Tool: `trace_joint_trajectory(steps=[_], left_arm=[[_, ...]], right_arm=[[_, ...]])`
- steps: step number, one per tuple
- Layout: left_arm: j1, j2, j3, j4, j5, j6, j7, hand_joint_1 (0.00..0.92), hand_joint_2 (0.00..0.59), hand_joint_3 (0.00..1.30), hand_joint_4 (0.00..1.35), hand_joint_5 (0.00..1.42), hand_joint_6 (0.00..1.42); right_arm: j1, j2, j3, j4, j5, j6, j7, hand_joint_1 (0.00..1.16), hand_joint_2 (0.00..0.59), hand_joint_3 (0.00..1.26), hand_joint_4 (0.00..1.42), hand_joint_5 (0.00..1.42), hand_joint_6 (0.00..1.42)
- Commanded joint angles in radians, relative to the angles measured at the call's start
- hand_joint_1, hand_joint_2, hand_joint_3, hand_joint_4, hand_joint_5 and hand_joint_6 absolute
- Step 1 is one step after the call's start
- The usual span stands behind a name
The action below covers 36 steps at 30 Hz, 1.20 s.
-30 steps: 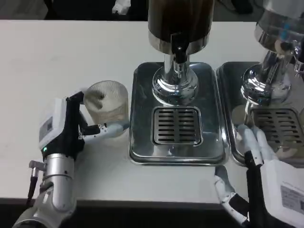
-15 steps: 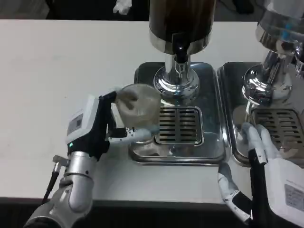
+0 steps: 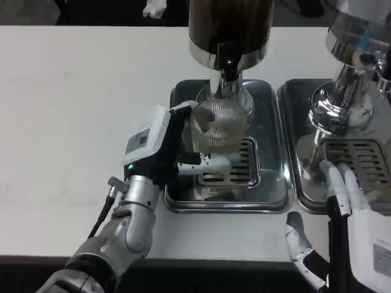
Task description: Grasp the cup under the faucet to collect the drink, then remove the cup.
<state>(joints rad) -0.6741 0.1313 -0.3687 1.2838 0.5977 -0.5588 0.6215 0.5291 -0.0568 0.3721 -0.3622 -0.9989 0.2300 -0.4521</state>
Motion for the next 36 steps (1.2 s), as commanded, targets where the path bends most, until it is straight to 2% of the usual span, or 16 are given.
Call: trace_joint_trajectory(steps=[1, 11, 17, 21, 24, 26, 28, 32, 36], left_arm=[[-0.05, -0.024, -0.022, 0.003, 0.018, 0.016, 0.032, 0.645, 0.002, 1.0, 1.1, 1.15, 1.36], [-0.044, -0.047, -0.085, 0.01, 0.067, 0.08, 0.104, 0.651, 0.003, 1.01, 1.1, 1.18, 1.38], [-0.039, -0.038, -0.084, 0.017, 0.059, 0.105, 0.107, 0.669, 0.012, 1.02, 1.1, 1.19, 1.38], [-0.028, -0.032, -0.086, 0.015, 0.063, 0.108, 0.118, 0.684, 0.002, 0.97, 1.04, 1.16, 1.38], [-0.025, -0.029, -0.082, 0.017, 0.055, 0.099, 0.098, 0.679, 0.008, 0.86, 0.88, 1.03, 1.21], [-0.025, -0.027, -0.081, 0.018, 0.051, 0.099, 0.082, 0.62, 0.059, 0.75, 0.74, 0.87, 1.0], [-0.026, -0.026, -0.08, 0.02, 0.047, 0.101, 0.066, 0.585, 0.064, 0.68, 0.67, 0.76, 0.83], [-0.026, -0.021, -0.082, 0.022, 0.035, 0.093, 0.025, 0.56, 0.048, 0.63, 0.6, 0.69, 0.79], [-0.028, -0.019, -0.081, 0.023, 0.024, 0.076, -0.027, 0.46, 0.028, 0.39, 0.38, 0.52, 0.53]], right_arm=[[0.016, 0.009, 0.004, -0.02, -0.017, 0.006, -0.019, 0.51, 0.466, 0.08, 0.03, 0.13, 0.31], [0.025, 0.018, 0.007, -0.017, -0.016, 0.007, -0.023, 0.51, 0.466, 0.08, 0.03, 0.13, 0.31], [0.029, 0.023, 0.006, -0.014, -0.012, 0.006, -0.033, 0.51, 0.466, 0.08, 0.03, 0.13, 0.31], [0.027, 0.021, 0.004, -0.009, -0.004, 0.002, -0.032, 0.51, 0.466, 0.08, 0.03, 0.13, 0.31], [0.026, 0.021, 0.003, -0.008, -0.001, 0.001, -0.032, 0.51, 0.466, 0.08, 0.03, 0.13, 0.31], [0.025, 0.019, 0.002, -0.007, 0.001, -0.001, -0.03, 0.51, 0.466, 0.08, 0.03, 0.13, 0.31], [0.023, 0.018, 0.001, -0.007, 0.003, -0.001, -0.028, 0.51, 0.466, 0.08, 0.03, 0.13, 0.31], [0.021, 0.019, -0.001, -0.005, 0.007, -0.001, -0.028, 0.51, 0.466, 0.08, 0.03, 0.13, 0.31], [0.02, 0.02, -0.003, -0.004, 0.009, -0.002, -0.028, 0.51, 0.466, 0.08, 0.03, 0.13, 0.31]])
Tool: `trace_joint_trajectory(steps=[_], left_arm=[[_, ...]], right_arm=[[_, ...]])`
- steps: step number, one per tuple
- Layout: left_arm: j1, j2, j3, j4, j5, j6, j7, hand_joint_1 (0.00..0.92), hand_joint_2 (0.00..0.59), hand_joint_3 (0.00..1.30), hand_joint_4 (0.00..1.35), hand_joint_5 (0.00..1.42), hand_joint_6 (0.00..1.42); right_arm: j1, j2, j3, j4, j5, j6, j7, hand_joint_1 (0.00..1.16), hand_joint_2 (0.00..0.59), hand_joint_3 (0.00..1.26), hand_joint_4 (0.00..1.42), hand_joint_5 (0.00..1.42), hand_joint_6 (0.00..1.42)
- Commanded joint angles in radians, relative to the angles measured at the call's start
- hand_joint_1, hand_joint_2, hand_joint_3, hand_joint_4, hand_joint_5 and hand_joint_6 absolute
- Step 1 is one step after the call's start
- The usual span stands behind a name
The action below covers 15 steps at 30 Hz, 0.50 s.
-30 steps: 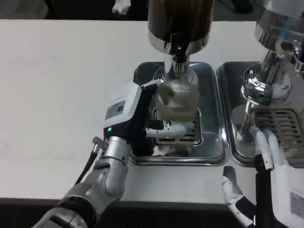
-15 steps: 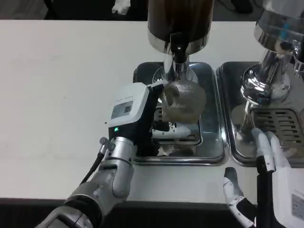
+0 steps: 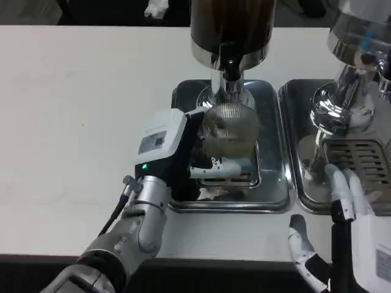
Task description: Grasp the cup under the faucet to collect the drink, then remove the cup.
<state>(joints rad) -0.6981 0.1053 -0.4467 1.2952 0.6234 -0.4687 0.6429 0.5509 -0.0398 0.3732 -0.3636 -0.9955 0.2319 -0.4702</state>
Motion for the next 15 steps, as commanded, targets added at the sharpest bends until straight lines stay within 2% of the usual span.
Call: trace_joint_trajectory(steps=[1, 4, 7, 12, 15], left_arm=[[-0.004, 0.009, -0.012, 0.009, 0.008, -0.018, -0.043, 0.45, 0.027, 0.36, 0.36, 0.5, 0.51], [-0.002, 0.008, -0.013, 0.006, 0.006, -0.025, -0.036, 0.398, 0.026, 0.31, 0.31, 0.47, 0.48], [-0.003, 0.013, -0.008, 0.006, 0.0, -0.032, -0.04, 0.37, 0.036, 0.27, 0.27, 0.4, 0.32], [0.014, 0.028, 0.01, -0.003, -0.017, -0.066, -0.031, 0.304, 0.046, 0.24, 0.24, 0.36, 0.25], [0.029, 0.036, 0.023, -0.011, -0.028, -0.094, -0.016, 0.231, 0.044, 0.23, 0.22, 0.37, 0.26]], right_arm=[[-0.002, 0.003, -0.005, -0.002, 0.007, -0.003, -0.01, 0.51, 0.466, 0.08, 0.03, 0.13, 0.31], [-0.006, 0.002, -0.011, 0.0, 0.011, -0.004, -0.009, 0.51, 0.466, 0.08, 0.03, 0.13, 0.31], [-0.015, -0.001, -0.019, 0.003, 0.02, -0.008, -0.005, 0.51, 0.466, 0.08, 0.03, 0.13, 0.31], [-0.034, -0.01, -0.031, 0.014, 0.032, -0.01, -0.004, 0.51, 0.466, 0.08, 0.03, 0.13, 0.31], [-0.053, -0.021, -0.043, 0.022, 0.035, -0.013, 0.0, 0.51, 0.466, 0.08, 0.03, 0.1, 0.29]])
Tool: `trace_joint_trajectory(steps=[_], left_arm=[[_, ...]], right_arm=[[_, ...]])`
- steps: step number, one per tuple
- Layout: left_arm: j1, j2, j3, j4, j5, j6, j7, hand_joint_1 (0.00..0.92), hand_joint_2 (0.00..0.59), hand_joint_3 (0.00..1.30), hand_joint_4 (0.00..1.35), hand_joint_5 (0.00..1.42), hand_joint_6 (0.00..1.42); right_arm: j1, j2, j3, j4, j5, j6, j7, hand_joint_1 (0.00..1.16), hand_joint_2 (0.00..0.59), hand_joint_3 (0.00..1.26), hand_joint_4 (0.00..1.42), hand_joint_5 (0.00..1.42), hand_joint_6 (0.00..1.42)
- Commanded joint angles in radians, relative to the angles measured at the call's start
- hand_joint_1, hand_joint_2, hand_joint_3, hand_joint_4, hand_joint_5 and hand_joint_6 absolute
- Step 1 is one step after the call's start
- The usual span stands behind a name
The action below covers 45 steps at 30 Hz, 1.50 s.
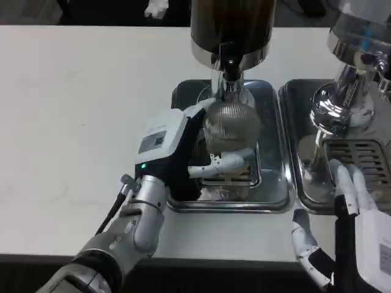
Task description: Grasp the cup under the faucet to collect the drink, then remove the cup.
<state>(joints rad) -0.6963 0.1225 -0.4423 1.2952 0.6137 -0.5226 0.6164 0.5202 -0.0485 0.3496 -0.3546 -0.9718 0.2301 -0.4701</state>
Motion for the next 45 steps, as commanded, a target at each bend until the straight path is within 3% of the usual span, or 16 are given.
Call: trace_joint_trajectory(steps=[1, 15, 26, 34, 36, 40, 45], left_arm=[[0.033, 0.021, 0.023, -0.014, -0.023, -0.048, 0.015, 0.219, 0.046, 0.23, 0.22, 0.37, 0.26], [0.081, 0.076, 0.094, -0.055, -0.073, -0.149, 0.01, 0.004, 0.013, 0.11, 0.05, 0.26, 0.15], [0.144, 0.182, 0.191, -0.172, -0.163, -0.347, -0.076, 0.0, 0.0, 0.05, 0.0, 0.17, 0.08], [0.178, 0.25, 0.268, -0.29, -0.345, -0.478, -0.375, 0.0, 0.003, 0.0, 0.0, 0.0, 0.0], [0.183, 0.264, 0.293, -0.355, -0.484, -0.486, -0.559, 0.0, 0.025, 0.0, 0.0, 0.0, 0.0], [0.197, 0.256, 0.33, -0.49, -0.732, -0.419, -0.854, 0.0, 0.043, 0.0, 0.0, 0.0, 0.0], [0.187, 0.234, 0.36, -0.599, -0.883, -0.32, -1.07, 0.0, 0.05, 0.0, 0.0, 0.0, 0.0]], right_arm=[[-0.032, -0.018, -0.026, 0.016, 0.016, -0.013, 0.003, 0.51, 0.466, 0.08, 0.02, 0.1, 0.29], [-0.104, -0.056, -0.061, 0.072, 0.071, -0.038, 0.014, 0.51, 0.459, 0.08, 0.02, 0.09, 0.28], [-0.165, -0.11, -0.089, 0.118, 0.101, -0.076, 0.04, 0.49, 0.439, 0.08, 0.01, 0.08, 0.26], [-0.199, -0.122, -0.086, 0.158, 0.114, -0.092, 0.05, 0.47, 0.422, 0.07, 0.01, 0.06, 0.25], [-0.207, -0.122, -0.088, 0.167, 0.12, -0.096, 0.05, 0.46, 0.422, 0.07, 0.0, 0.05, 0.24], [-0.225, -0.117, -0.083, 0.182, 0.127, -0.101, 0.051, 0.45, 0.415, 0.05, 0.0, 0.05, 0.22], [-0.233, -0.112, -0.076, 0.192, 0.137, -0.108, 0.043, 0.45, 0.414, 0.04, 0.0, 0.05, 0.22]])
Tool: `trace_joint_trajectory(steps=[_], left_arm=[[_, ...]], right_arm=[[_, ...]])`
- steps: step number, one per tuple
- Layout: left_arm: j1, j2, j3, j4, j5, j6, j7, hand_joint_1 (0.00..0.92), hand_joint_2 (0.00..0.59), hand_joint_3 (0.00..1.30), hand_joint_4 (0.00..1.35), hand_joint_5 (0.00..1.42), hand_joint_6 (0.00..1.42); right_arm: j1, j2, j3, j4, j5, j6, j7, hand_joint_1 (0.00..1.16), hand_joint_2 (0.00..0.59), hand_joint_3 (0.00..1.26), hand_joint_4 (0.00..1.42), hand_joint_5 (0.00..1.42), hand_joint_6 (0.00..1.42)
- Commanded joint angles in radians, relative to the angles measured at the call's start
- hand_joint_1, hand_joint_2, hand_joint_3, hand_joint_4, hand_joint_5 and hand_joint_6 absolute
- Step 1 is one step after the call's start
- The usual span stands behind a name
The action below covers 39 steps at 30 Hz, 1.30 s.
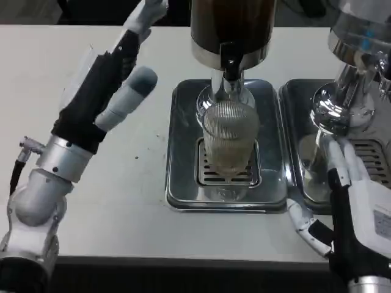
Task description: Grasp the cup under the faucet to collect the drink, then remove the cup.
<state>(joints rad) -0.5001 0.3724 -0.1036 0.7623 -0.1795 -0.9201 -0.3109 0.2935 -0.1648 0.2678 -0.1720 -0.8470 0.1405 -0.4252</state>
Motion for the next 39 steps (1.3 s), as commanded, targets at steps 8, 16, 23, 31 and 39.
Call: trace_joint_trajectory(steps=[8, 16, 23, 31, 39], left_arm=[[-0.072, -0.071, 0.062, -0.096, -0.121, 0.168, -0.294, 0.0, 0.056, 0.0, 0.0, 0.01, 0.02], [-0.155, -0.125, 0.064, 0.015, -0.048, 0.148, -0.323, 0.0, 0.062, 0.0, 0.0, 0.07, 0.05], [-0.132, -0.127, 0.067, -0.015, -0.03, 0.135, -0.359, 0.0, 0.069, 0.02, 0.0, 0.14, 0.11], [-0.092, -0.126, 0.053, -0.075, 0.013, 0.117, -0.361, 0.0, 0.077, 0.07, 0.0, 0.18, 0.14], [-0.049, -0.118, 0.018, -0.125, 0.093, 0.097, -0.337, 0.0, 0.079, 0.11, 0.0, 0.19, 0.16]], right_arm=[[0.012, 0.019, 0.009, -0.001, 0.01, -0.016, -0.022, 0.44, 0.409, 0.04, 0.0, 0.05, 0.22], [0.032, 0.04, 0.01, -0.01, 0.003, -0.009, -0.035, 0.44, 0.407, 0.04, 0.0, 0.05, 0.22], [0.045, 0.048, 0.004, -0.011, 0.009, -0.01, -0.043, 0.44, 0.411, 0.04, 0.0, 0.05, 0.22], [0.029, 0.043, 0.001, -0.002, 0.026, -0.024, -0.032, 0.44, 0.413, 0.03, 0.0, 0.05, 0.22], [-0.002, 0.046, -0.023, 0.029, 0.126, -0.055, -0.002, 0.44, 0.413, 0.03, 0.0, 0.05, 0.22]])
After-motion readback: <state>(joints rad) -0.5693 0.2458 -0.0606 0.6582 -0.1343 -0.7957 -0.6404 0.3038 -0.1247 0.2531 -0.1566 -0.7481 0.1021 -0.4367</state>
